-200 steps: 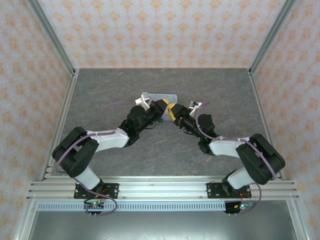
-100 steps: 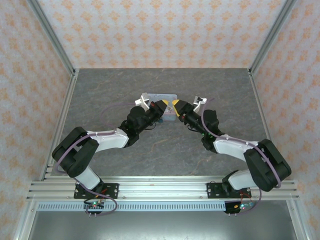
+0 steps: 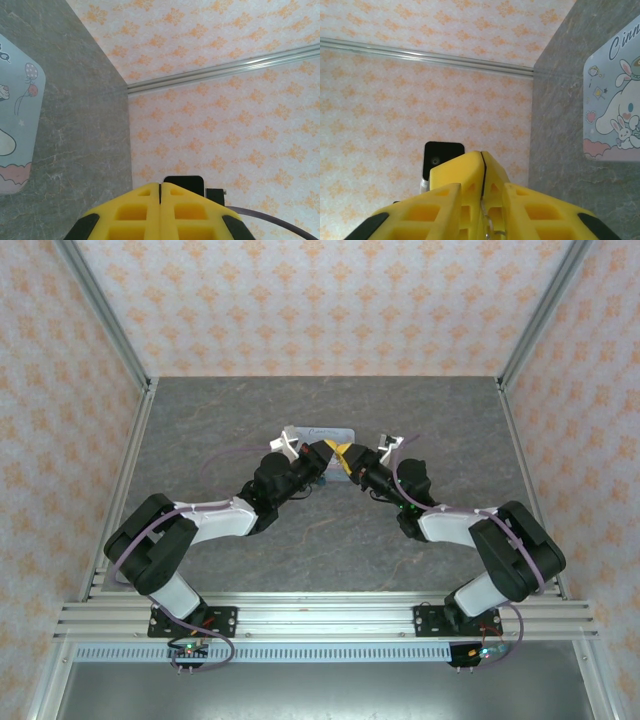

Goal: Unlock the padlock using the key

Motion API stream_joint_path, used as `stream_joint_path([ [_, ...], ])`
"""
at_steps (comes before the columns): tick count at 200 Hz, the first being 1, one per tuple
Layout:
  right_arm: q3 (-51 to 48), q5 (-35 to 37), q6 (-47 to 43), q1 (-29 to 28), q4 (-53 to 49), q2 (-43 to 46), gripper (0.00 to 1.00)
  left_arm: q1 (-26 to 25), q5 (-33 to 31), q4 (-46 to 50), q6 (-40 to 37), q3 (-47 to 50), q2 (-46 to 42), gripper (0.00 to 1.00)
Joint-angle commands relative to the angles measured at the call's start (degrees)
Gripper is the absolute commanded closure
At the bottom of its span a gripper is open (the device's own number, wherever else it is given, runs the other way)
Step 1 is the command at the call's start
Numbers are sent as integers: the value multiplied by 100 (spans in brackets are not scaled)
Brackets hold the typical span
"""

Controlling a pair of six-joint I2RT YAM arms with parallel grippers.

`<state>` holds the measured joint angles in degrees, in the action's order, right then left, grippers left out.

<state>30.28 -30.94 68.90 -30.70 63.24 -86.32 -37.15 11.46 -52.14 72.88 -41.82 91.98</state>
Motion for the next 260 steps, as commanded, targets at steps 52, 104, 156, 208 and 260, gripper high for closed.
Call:
stream_joint_path([
  [52,-205,-66,115,-113,549,-14,74,-65,-148,-239,55,3,-11,100],
  [104,-251,2,114,-130,549,-25,80,-65,-156,-260,59,10,-21,100],
  [156,-295,243,112,-110,474,-49,98,-62,-148,-273,77,68,-65,100],
  [208,-260,255,141,-63,493,-75,100,-83,-246,-306,139,280,-214,100],
  [260,-198,108,150,-61,544,-117,100,-101,-220,150,72,161,-268,99],
])
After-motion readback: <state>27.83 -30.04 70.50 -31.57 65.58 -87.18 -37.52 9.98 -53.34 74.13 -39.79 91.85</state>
